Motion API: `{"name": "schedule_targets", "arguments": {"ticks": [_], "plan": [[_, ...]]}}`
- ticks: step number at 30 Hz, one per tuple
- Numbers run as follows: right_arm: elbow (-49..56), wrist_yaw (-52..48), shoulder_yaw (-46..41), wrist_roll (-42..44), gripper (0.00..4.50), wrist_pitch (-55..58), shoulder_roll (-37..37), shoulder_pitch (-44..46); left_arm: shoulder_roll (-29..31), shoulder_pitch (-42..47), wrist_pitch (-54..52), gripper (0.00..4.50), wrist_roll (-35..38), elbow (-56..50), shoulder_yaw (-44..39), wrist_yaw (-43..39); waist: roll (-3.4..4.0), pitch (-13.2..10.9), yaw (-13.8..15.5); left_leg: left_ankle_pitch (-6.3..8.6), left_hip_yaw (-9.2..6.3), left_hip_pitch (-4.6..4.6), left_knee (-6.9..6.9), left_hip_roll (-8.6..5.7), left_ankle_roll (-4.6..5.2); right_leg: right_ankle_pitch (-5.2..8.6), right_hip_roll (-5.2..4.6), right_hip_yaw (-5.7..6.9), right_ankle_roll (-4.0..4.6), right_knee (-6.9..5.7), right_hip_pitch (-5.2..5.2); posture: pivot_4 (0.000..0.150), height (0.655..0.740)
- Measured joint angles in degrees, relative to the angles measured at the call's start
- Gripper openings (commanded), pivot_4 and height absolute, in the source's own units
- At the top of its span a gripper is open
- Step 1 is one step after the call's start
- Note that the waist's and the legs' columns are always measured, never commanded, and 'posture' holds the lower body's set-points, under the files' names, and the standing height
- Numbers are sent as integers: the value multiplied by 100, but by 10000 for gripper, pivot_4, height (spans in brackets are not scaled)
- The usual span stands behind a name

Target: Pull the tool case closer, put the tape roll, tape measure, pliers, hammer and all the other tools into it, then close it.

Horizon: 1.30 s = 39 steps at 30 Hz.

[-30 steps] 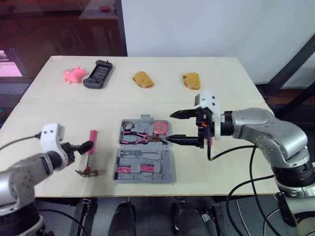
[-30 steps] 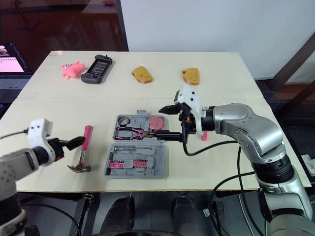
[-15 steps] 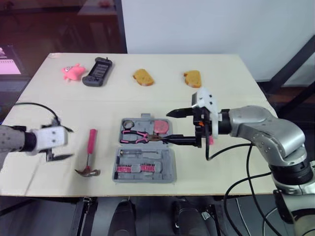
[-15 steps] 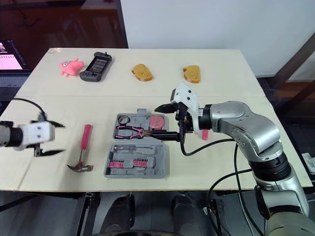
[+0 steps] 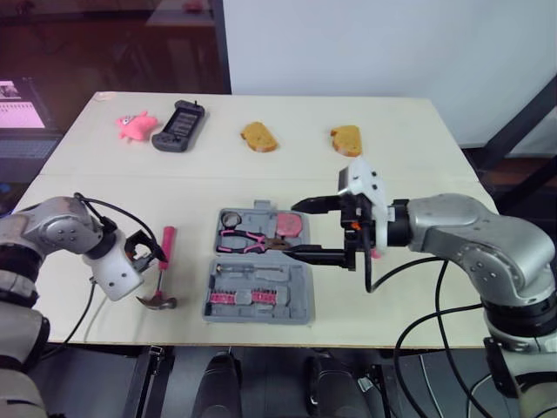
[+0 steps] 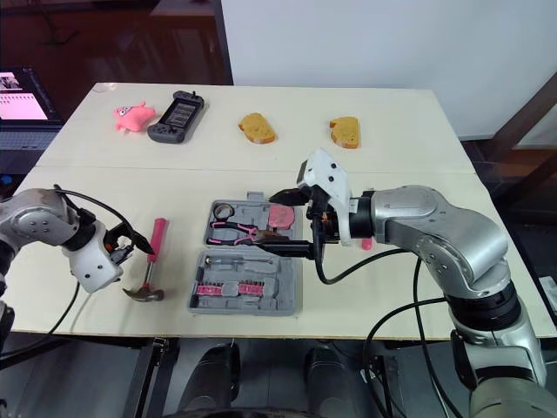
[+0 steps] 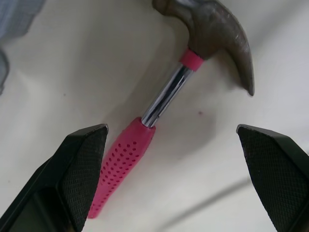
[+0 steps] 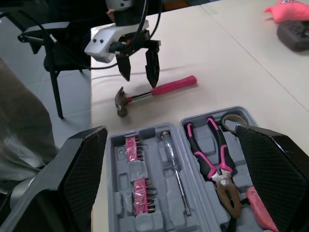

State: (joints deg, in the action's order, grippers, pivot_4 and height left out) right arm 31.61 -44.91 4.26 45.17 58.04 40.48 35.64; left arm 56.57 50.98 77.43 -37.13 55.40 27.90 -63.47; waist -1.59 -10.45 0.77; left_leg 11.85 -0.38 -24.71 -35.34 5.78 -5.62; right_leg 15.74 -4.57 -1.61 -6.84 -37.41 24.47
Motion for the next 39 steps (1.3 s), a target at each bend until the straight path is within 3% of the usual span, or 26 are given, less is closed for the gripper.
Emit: {"name": "schedule_targets", "arguments": {"ticks": [14, 17, 24, 25, 29, 33, 35, 39], "plan": [[90, 241, -78, 124, 45000, 103, 61, -97, -306, 857, 56, 44904, -2916, 65, 1505, 3207, 31, 17, 14, -1, -2, 24, 0, -2, 1, 0, 0, -1, -2, -13, -20, 1500, 7207], [90, 275, -79, 126, 45000, 108, 77, -97, -431, 987, 43, 36996, -3306, 105, 1860, 3574, 86, 49, 10, -1, -2, 30, 0, -2, 1, 0, 0, -3, -3, -14, -23, 1500, 7207], [90, 337, -114, 129, 45000, 124, 114, -97, -484, 1091, 73, 2243, -3595, 337, 2184, 3764, 124, 70, 21, -1, -2, 31, 0, -4, 1, 1, 0, -5, -5, -15, -26, 1500, 7207], [90, 345, -114, 130, 45000, 124, 114, -97, -493, 1103, 91, 732, -3582, 368, 2187, 3748, 124, 71, 21, -1, -2, 31, 0, -4, 1, 1, 0, -6, -5, -15, -26, 1500, 7207], [90, 342, -114, 125, 45000, 122, 115, -97, -543, 1140, 172, 729, -3236, 735, 2156, 3435, 123, 70, 3, -1, -2, 30, 0, -4, 1, 1, 0, -6, -5, -15, -26, 1500, 7207], [82, 286, -111, 113, 45000, 92, 116, -96, -619, 1142, 452, 725, -2177, 1771, 1800, 2455, 109, 62, -28, 0, -2, 25, 3, -3, 1, 2, 3, -6, -4, -15, -15, 1500, 7207], [68, 240, -84, 100, 45000, 50, 115, -88, -617, 1141, 438, 722, -1614, 2417, 1410, 1604, 99, 57, -35, -1, -3, 24, 3, -2, 1, 2, 5, -5, -4, -18, -12, 1500, 7207], [-23, 108, 3, 24, 45000, -33, 111, -37, -454, 1092, -546, 717, -101, 3667, -377, -867, 93, 55, -43, -1, -3, 22, 2, -2, 1, 3, 5, -5, -3, -22, -10, 1500, 7207]]}}
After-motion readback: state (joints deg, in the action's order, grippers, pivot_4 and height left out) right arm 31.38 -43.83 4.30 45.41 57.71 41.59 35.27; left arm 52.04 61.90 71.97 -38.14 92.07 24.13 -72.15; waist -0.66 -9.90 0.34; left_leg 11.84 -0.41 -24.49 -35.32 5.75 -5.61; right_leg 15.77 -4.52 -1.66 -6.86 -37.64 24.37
